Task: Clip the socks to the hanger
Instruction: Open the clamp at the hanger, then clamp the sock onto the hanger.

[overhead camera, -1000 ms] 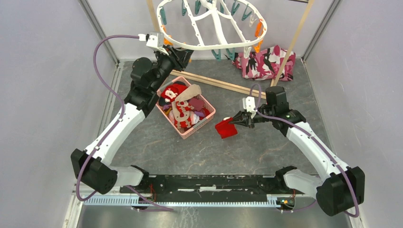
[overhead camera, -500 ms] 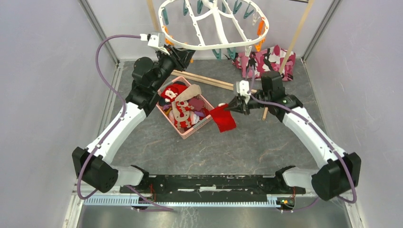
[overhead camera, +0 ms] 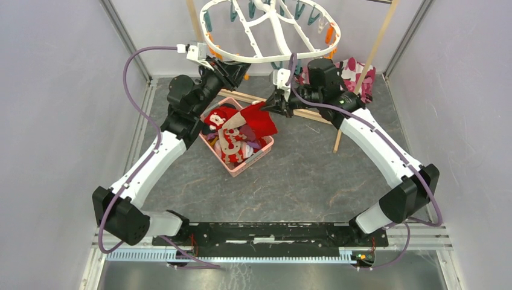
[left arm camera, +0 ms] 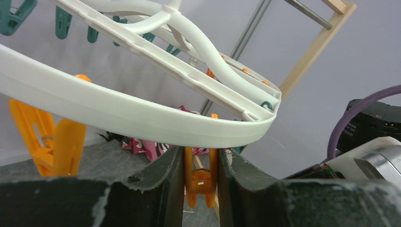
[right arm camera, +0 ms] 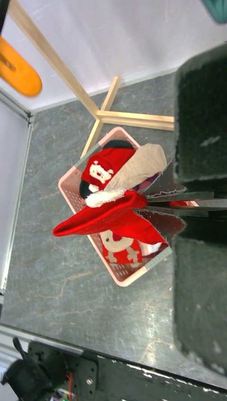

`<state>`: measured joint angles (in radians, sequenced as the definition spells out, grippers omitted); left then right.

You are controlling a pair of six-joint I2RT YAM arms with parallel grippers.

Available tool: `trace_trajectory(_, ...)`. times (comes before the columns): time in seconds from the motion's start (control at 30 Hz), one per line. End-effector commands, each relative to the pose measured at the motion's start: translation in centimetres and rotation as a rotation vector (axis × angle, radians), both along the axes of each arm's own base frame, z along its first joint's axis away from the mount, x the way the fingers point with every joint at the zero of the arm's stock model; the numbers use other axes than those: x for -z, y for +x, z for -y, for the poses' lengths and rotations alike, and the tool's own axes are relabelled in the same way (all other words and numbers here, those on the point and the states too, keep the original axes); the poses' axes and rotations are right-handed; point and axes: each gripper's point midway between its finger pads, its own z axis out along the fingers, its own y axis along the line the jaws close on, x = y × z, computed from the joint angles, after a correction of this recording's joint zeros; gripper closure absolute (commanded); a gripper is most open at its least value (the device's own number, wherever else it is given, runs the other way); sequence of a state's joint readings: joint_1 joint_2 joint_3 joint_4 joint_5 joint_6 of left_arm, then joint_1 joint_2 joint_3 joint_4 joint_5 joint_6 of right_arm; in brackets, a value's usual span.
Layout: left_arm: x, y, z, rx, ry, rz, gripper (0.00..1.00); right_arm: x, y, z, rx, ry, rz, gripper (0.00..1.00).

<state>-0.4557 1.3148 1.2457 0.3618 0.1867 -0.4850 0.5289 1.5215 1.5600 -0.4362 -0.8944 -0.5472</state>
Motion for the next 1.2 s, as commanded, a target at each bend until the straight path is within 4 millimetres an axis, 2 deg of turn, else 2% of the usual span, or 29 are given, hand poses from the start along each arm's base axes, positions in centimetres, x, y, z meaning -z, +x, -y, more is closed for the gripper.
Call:
trace_trajectory(0.0,-2.7,-1.6,0.1,0.053,-0.076,0.050,0.95,-3.9,2.0,-0.6,0.101,0.091,0.048,0.95)
trace_trajectory(0.13,-2.8,-1.9,0.1,0.065,-0.086,0.053,0.95,-4.8,3.3,-0.8,0.166,0.141,0.027,0.97)
trace_trajectory(0.4,-2.5,-2.0,0.5,0.086,-0.077,0.054,0.94,-6.4,3.1,-2.0,0.112,0.205,-0.029,0.97)
trace_trajectory(0.73,-2.4,-2.6,0.9,0.124,-0.073,0.058,0.94,-6.8,3.4,-2.4,0.118,0.252,-0.114,0.97)
trace_trajectory(1.03,-2.2,-2.8,1.0,0.132,-0.053,0.065,0.94,-7.5,3.9,-1.4,0.112,0.307,-0.185,0.98)
trace_trajectory(1.17,-2.7,-3.1,1.0,0.140,-0.058,0.079,0.94,-6.4,4.0,-1.3,0.107,0.294,-0.212,0.98)
